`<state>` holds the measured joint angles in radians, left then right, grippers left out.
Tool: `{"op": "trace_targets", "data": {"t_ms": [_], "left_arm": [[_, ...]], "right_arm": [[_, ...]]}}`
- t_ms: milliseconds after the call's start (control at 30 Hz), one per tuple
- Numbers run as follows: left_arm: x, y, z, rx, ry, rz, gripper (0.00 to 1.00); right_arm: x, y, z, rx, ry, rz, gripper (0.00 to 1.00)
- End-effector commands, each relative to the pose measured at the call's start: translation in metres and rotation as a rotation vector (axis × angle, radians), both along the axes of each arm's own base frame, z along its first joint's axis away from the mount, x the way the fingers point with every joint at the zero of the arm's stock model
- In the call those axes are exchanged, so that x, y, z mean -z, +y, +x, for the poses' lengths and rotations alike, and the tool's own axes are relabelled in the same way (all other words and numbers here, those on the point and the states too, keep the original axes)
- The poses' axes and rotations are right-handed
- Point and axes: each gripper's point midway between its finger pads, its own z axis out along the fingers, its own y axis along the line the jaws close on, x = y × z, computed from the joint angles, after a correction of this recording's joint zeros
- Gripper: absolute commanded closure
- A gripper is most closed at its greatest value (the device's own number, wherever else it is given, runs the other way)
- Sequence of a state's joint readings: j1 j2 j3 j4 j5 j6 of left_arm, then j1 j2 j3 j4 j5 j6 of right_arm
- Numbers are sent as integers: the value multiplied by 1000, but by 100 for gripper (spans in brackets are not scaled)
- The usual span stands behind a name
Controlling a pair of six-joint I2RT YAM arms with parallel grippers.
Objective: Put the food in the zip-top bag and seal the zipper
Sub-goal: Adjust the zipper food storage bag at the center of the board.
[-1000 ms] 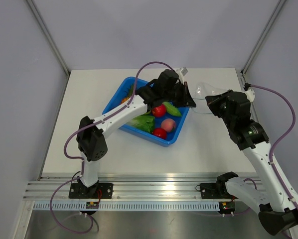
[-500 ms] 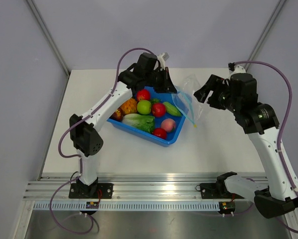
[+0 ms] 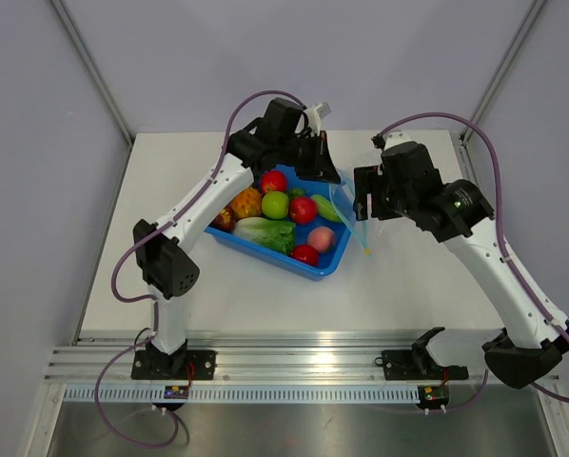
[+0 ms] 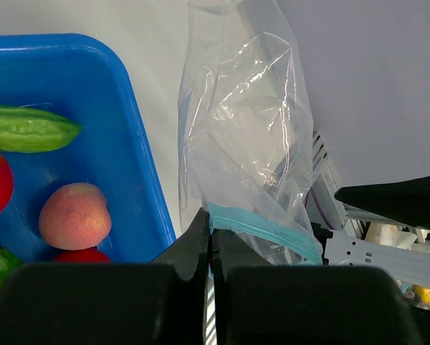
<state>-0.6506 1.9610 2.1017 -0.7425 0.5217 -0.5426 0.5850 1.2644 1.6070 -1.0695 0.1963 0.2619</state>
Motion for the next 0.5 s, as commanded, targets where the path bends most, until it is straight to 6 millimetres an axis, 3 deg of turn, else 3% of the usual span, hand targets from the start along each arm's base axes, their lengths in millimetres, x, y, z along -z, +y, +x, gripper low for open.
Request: {"op": "trace_targets", "data": {"t_ms": [0,267,400,467], "left_arm": [[-14,-5,-4,54,-25,-38,100],[-16,-4,-12,83,-18,-50,100],[-14,-4,-13,95,-18,-42,100],[-7,-4,-13,102,-14,-30,100]], "right_arm": [[-9,-13,5,33,-73,-93,24],[2,3,16,2,-77,-72,41],[9,2,18,30,-115,-41,62],[4,-2,17,51,-141,-24,81]]}}
